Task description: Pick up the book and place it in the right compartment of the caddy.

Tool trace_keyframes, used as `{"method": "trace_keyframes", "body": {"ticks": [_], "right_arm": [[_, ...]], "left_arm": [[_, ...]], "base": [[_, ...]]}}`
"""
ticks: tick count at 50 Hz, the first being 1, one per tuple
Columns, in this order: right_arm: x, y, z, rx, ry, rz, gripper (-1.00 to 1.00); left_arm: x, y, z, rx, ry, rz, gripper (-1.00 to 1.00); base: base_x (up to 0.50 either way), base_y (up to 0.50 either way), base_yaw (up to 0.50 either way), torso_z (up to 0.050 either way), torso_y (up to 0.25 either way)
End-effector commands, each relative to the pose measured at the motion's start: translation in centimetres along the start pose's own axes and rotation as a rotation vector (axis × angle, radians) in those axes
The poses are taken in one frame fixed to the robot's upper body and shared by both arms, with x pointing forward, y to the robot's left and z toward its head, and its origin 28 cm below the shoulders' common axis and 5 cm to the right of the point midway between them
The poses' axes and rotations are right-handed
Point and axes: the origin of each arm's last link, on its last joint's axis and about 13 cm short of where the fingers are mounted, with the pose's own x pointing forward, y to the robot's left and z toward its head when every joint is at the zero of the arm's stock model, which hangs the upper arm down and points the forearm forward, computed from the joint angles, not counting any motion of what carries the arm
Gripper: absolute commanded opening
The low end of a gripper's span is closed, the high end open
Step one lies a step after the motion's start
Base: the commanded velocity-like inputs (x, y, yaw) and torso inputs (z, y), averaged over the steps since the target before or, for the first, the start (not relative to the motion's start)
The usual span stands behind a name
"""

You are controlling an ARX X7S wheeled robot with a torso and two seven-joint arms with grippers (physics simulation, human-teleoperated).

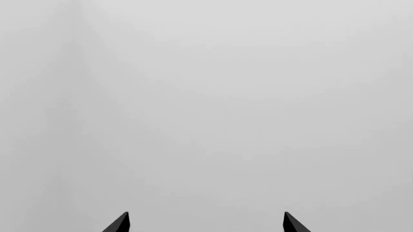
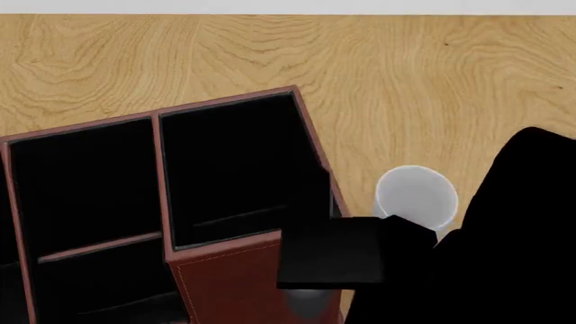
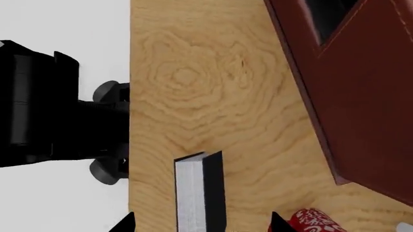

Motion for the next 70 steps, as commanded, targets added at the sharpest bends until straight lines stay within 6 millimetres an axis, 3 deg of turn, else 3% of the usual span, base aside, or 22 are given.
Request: {"method": "trace_keyframes", "body": {"ticks": [1, 8, 32, 70], "right_arm": [[1.6, -0.6, 0.2, -0.072, 0.049, 0.005, 1.0], [2.3, -0.5, 0.1, -0.124, 0.062, -0.041, 1.0], [4.3, 1.5, -0.5, -0.193, 0.074, 0.042, 1.0], [8.0, 0.5, -3.4, -0.08, 0.121, 0.074, 1.0]], "left_arm": [[-0.1, 0.1, -0.1, 0.0, 0.004, 0.003, 1.0], [-0.2, 0.2, -0.3, -0.002, 0.007, 0.007, 1.0], [-0.6, 0.5, -0.5, -0.004, 0.014, 0.02, 1.0], [-0.5, 0.6, -0.8, -0.001, 0.02, 0.026, 1.0]], "base": [[0.0, 0.0, 0.0, 0.0, 0.0], [0.0, 0.0, 0.0, 0.0, 0.0], [0.0, 0.0, 0.0, 0.0, 0.0], [0.0, 0.0, 0.0, 0.0, 0.0]]}}
